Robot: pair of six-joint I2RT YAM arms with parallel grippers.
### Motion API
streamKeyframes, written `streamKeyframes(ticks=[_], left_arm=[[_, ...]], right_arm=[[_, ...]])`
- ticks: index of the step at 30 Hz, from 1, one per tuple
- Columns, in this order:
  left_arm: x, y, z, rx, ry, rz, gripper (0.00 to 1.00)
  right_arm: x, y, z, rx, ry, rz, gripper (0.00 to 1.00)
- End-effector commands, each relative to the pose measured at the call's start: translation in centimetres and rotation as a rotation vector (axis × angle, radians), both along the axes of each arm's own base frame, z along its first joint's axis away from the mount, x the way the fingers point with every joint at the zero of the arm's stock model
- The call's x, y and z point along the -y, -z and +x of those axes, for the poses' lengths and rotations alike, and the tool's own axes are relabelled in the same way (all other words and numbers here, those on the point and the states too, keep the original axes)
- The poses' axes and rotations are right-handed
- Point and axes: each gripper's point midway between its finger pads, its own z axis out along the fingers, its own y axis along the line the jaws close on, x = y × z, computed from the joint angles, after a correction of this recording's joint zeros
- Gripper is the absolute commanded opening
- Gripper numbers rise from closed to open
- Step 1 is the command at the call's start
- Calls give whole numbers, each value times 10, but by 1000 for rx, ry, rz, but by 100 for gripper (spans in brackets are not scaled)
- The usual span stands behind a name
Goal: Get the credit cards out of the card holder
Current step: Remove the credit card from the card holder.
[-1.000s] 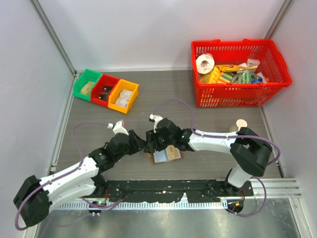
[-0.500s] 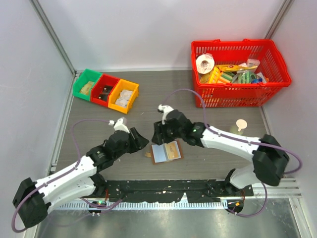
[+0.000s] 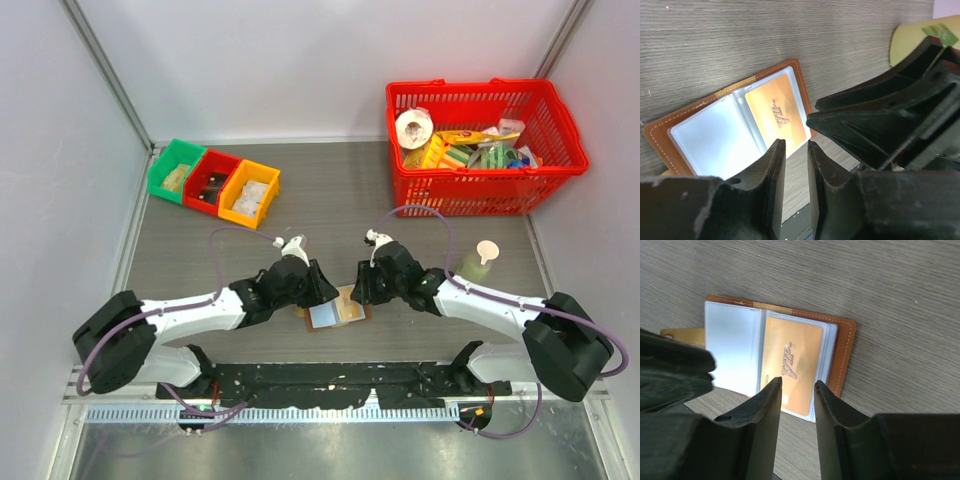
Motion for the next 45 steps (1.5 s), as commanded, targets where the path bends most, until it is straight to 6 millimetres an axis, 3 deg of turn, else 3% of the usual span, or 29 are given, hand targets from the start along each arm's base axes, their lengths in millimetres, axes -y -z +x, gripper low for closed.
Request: streamKeyframes(ticks=[1, 7, 12, 20, 24, 29, 34, 42, 45], left_arm=[[19, -4, 7, 9, 0, -71, 25], [8, 25, 6, -19, -28, -5, 15], [14, 42, 2, -59, 2, 14, 10], [14, 55, 0, -87, 6, 38, 9], [7, 63, -2, -98, -16, 45, 17], [8, 61, -1, -96, -21, 29, 31], [13, 57, 1, -101, -36, -28, 34], [31, 44, 4, -117, -32, -134, 33], [31, 44, 4, -121, -34, -131, 25]], right_arm=[[-16, -14, 9, 46, -4, 108, 36], [-22, -10, 7, 28, -25, 137, 36], [-21, 2, 6, 3, -18, 110, 36], [-18, 7, 7, -8, -2, 94, 36], [-18, 15, 3, -34, -15, 83, 36], [-20, 25, -4, -80, -29, 82, 36], [-20, 31, -8, -111, -30, 79, 36], [-19, 34, -9, -119, -22, 82, 36], [-19, 28, -6, -96, -14, 90, 34]])
